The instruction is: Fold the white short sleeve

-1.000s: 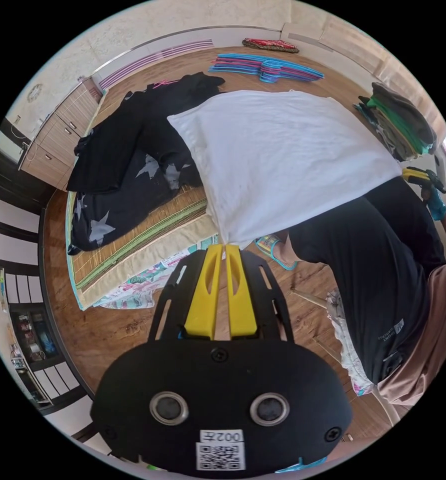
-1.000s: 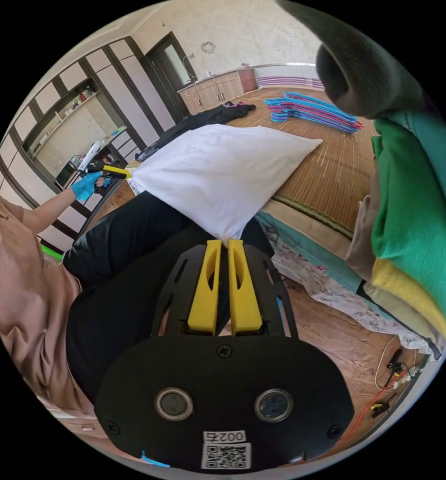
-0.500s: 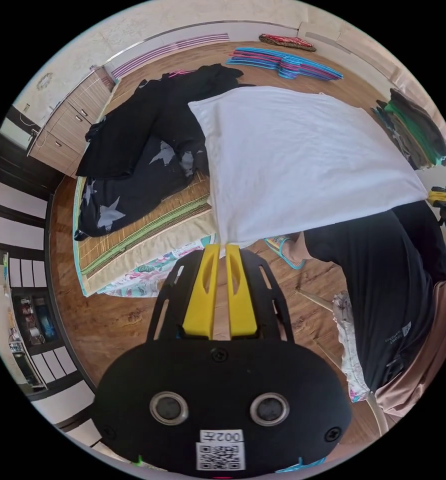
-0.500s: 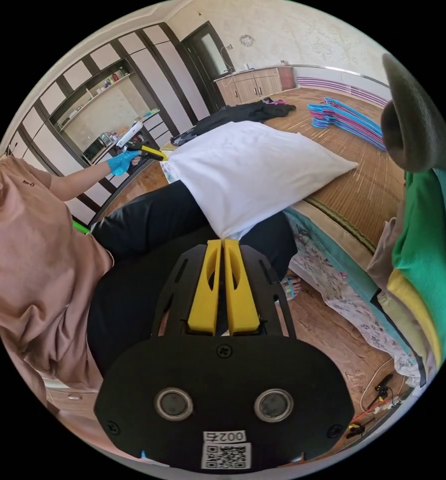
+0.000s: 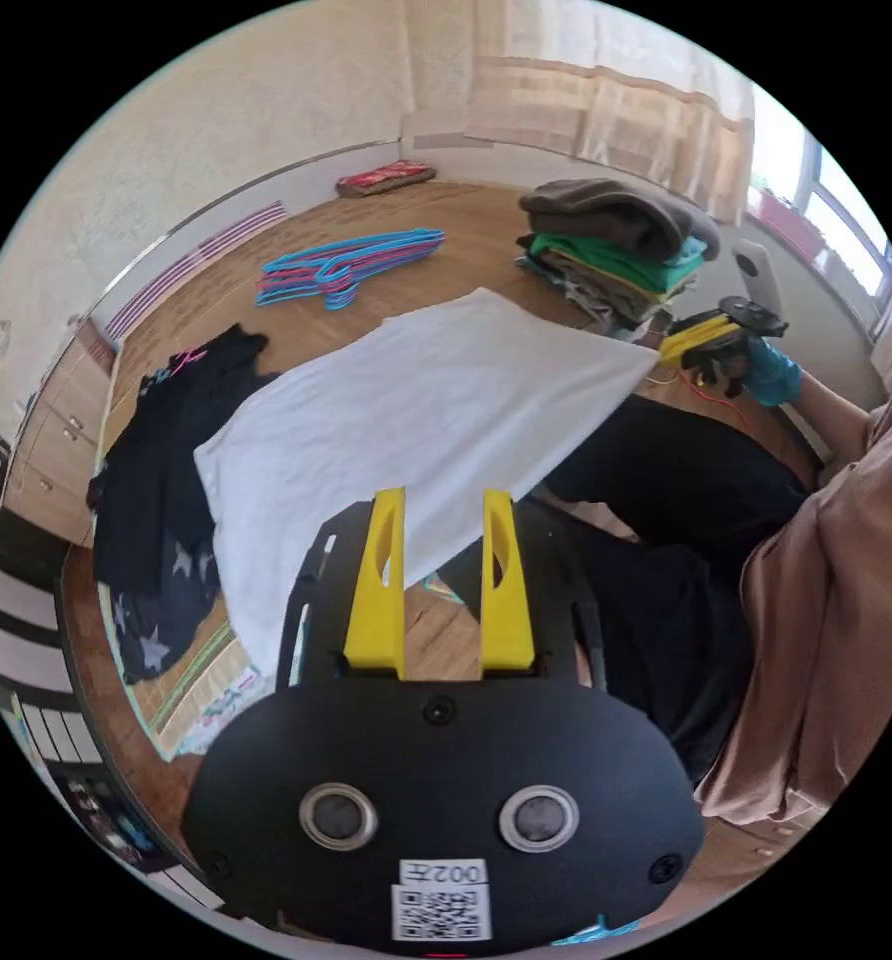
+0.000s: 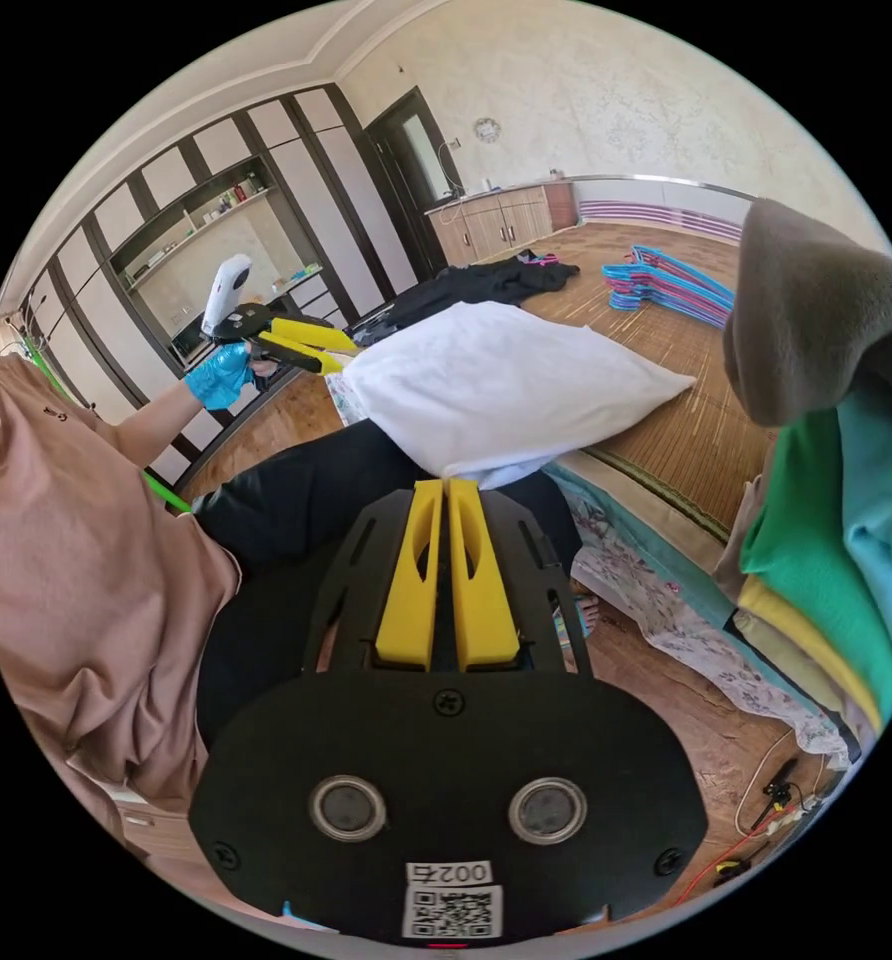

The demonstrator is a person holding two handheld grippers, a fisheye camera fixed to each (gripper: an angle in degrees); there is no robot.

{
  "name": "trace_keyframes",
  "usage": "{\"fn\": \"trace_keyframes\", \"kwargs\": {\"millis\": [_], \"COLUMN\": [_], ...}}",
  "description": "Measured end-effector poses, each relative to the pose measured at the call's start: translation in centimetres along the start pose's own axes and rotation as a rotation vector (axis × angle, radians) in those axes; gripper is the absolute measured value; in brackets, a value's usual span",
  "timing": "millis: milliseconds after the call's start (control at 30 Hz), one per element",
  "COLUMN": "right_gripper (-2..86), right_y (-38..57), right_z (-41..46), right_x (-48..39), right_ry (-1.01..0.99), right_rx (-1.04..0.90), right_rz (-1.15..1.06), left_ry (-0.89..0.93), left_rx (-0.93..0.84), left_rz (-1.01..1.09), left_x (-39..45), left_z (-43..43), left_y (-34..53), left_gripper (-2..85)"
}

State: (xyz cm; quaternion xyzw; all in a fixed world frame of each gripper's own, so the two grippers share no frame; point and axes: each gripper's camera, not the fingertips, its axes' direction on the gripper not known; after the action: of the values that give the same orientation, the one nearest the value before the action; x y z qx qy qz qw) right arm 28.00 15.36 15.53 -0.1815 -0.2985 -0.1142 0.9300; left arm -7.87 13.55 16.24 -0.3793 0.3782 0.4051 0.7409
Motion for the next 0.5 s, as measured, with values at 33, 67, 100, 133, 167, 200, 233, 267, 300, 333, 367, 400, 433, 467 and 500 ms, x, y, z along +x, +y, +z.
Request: {"fn": "trace_keyframes", "kwargs": {"millis": [33,67,100,133,167,200,233,267,300,333,367,400,433,467,500], "right_gripper": [-0.9,-0.9,-0.9,-0.9,-0.9,-0.9,-0.9,-0.9,-0.9,-0.9,-0.9,-0.9,-0.9,-0.9,-0.9], "right_y": [-0.1,-0.2,-0.3,-0.4,-0.6,-0.6,-0.8,-0.9,-1.0,-1.1,-1.3,-1.3,-1.5,-1.7,-1.7], "right_z": [-0.2,-0.3,-0.3,-0.4,-0.5,-0.5,-0.6,-0.6,-0.6,-0.6,-0.6,-0.6,-0.6,-0.5,-0.4], "right_x": [-0.3,-0.6,-0.8,-1.2,-1.6,-1.8,-2.2,-2.6,-2.9,-3.3,-3.8,-4.0,-4.6,-5.2,-5.6], "right_ry": [0.001,0.004,0.007,0.012,0.017,0.021,0.027,0.030,0.031,0.035,0.039,0.042,0.049,0.059,0.066], "right_rx": [0.013,0.025,0.031,0.041,0.050,0.055,0.066,0.078,0.084,0.098,0.110,0.115,0.127,0.135,0.139], "right_rz": [0.002,0.001,0.001,0.003,0.006,0.008,0.015,0.024,0.028,0.037,0.046,0.049,0.049,0.041,0.036], "left_ry": [0.037,0.054,0.058,0.055,0.043,0.036,0.017,-0.002,-0.012,-0.031,-0.056,-0.072,-0.106,-0.137,-0.150], "left_rx": [0.009,0.002,-0.001,-0.008,-0.011,-0.012,-0.015,-0.015,-0.013,-0.010,-0.020,-0.025,-0.029,-0.027,-0.025], "left_rz": [0.057,0.103,0.127,0.171,0.204,0.220,0.245,0.263,0.270,0.283,0.288,0.285,0.274,0.258,0.250], "left_x": [1.9,3.7,4.7,6.4,8.1,8.9,10.4,11.8,12.5,13.9,15.1,15.7,16.6,17.4,17.8], "left_z": [0.5,1.1,1.4,2.0,2.5,2.7,3.2,3.6,3.8,4.2,4.6,4.9,5.3,5.6,5.7], "left_y": [-1.4,-2.8,-3.5,-4.7,-5.8,-6.3,-7.3,-8.2,-8.6,-9.4,-10.1,-10.5,-11.2,-11.8,-12.1], "left_gripper": [9.4,10.5,11.1,12.0,12.9,13.3,14.1,14.8,14.9,15.0,14.9,14.9,14.2,13.3,12.7]}}
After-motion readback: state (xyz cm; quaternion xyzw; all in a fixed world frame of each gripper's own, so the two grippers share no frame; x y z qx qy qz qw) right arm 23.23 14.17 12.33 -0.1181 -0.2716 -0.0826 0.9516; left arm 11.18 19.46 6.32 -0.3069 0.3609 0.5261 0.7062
